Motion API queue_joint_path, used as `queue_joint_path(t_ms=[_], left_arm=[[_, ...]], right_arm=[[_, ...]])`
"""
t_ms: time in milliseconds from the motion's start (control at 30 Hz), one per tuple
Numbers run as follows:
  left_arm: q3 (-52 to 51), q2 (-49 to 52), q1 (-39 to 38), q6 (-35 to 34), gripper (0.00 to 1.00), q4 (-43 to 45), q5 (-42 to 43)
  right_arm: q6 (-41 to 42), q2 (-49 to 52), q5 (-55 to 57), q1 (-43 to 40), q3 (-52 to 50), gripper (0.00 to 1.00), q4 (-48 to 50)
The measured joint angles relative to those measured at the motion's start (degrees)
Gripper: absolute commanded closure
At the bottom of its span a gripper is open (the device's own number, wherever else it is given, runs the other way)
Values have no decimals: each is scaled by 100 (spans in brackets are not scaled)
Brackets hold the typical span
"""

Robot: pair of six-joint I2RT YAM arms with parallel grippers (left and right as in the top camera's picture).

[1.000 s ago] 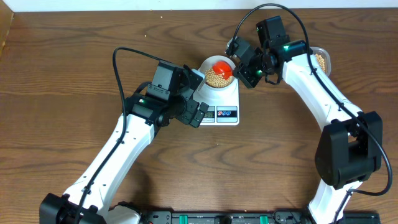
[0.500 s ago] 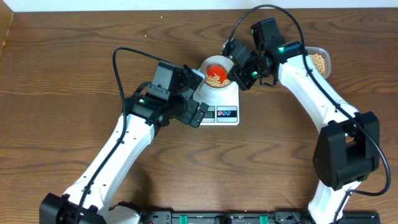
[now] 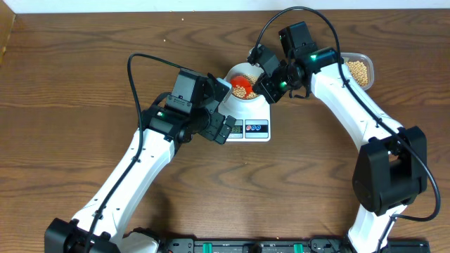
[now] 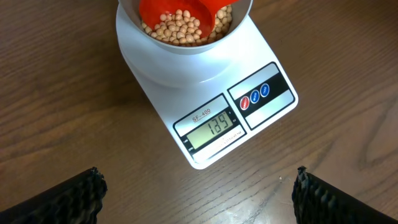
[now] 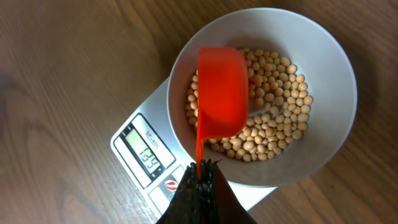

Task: Scoop item into bowl and weigh 50g on scale
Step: 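Dip the red scoop into the white bowl to scoop beans out, then lift the red scoop with removed beans up out of the bowl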

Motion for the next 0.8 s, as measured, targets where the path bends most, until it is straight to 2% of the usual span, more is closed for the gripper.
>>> queue_joint_path(t_ms=[800], left_arm=[[0, 0, 0, 0, 2, 0, 0]], right_arm=[[988, 0, -1683, -907, 0, 99, -15]])
